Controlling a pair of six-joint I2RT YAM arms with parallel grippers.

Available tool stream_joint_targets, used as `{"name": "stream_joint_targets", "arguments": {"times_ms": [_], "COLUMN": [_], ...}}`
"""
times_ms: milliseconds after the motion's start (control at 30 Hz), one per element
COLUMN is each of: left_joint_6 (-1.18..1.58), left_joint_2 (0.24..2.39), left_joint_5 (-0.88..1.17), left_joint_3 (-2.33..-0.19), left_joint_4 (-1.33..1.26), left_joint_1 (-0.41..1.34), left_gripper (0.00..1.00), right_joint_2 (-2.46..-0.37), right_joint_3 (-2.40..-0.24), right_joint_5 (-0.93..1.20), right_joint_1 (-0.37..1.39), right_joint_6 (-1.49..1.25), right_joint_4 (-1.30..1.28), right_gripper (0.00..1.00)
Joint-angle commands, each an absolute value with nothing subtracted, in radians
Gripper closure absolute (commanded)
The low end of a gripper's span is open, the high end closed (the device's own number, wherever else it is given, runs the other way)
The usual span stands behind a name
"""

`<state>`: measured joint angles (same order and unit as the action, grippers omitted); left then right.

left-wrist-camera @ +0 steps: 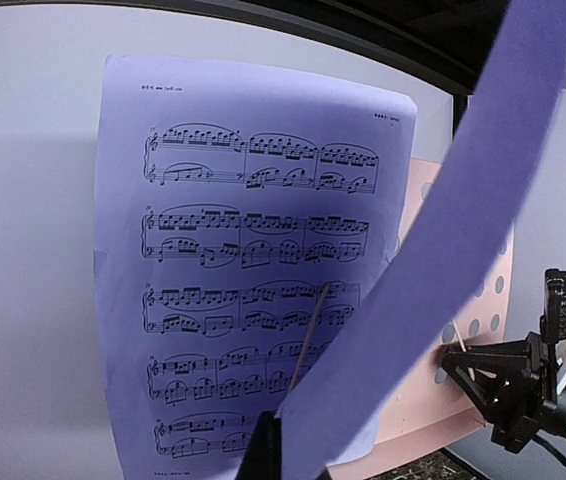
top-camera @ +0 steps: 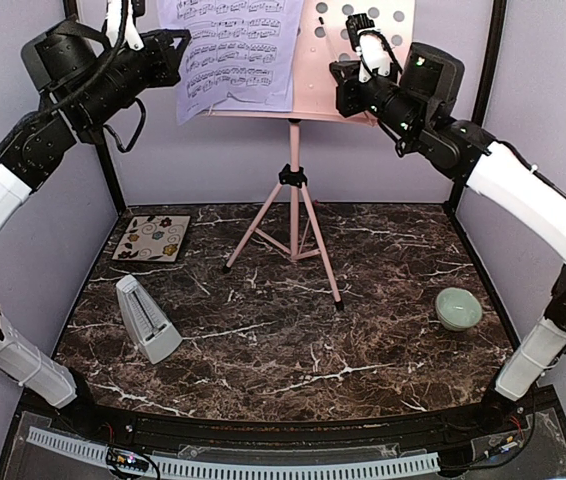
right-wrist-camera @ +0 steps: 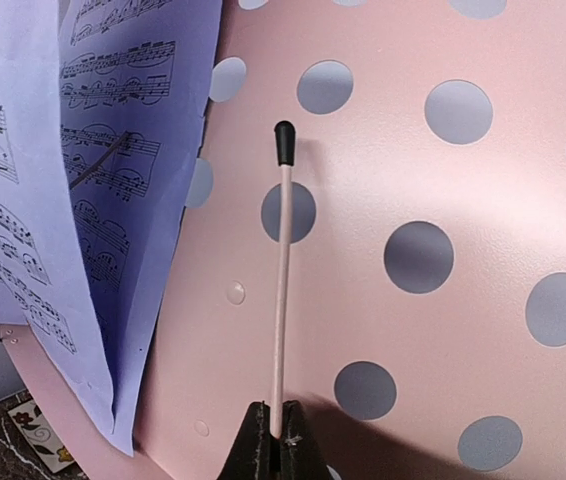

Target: Set up the instrument practice props

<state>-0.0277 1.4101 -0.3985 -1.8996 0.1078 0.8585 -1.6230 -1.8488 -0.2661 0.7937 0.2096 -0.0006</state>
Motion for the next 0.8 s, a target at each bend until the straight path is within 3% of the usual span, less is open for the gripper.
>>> {"name": "stream_joint_targets", "arguments": {"times_ms": [0,500,767], "left_joint_6": [0.060,0.115,0.154], "left_joint_2": [1.410,1.562,1.543], "left_joint_5": [-0.347,-0.177,-0.302], "left_joint_3": [-1.947,-2.122,-2.090], "left_joint_4": [0.104,0.106,0.038], "left_joint_1": [0.833,0.817,0.815], "left_gripper": [1.00,1.00,1.00], "right_joint_2": [-1.601,-1.557,-1.545], "right_joint_3": [-1.778,-1.695,-1.659], "right_joint_5": [-0.227,-0.123,-0.147], "right_joint_1": [0.803,0.792,0.787], "right_joint_6": [0.187,0.263,0.247], "right_joint_4": [0.129,0.267,0.324], "right_gripper": [1.00,1.00,1.00]}}
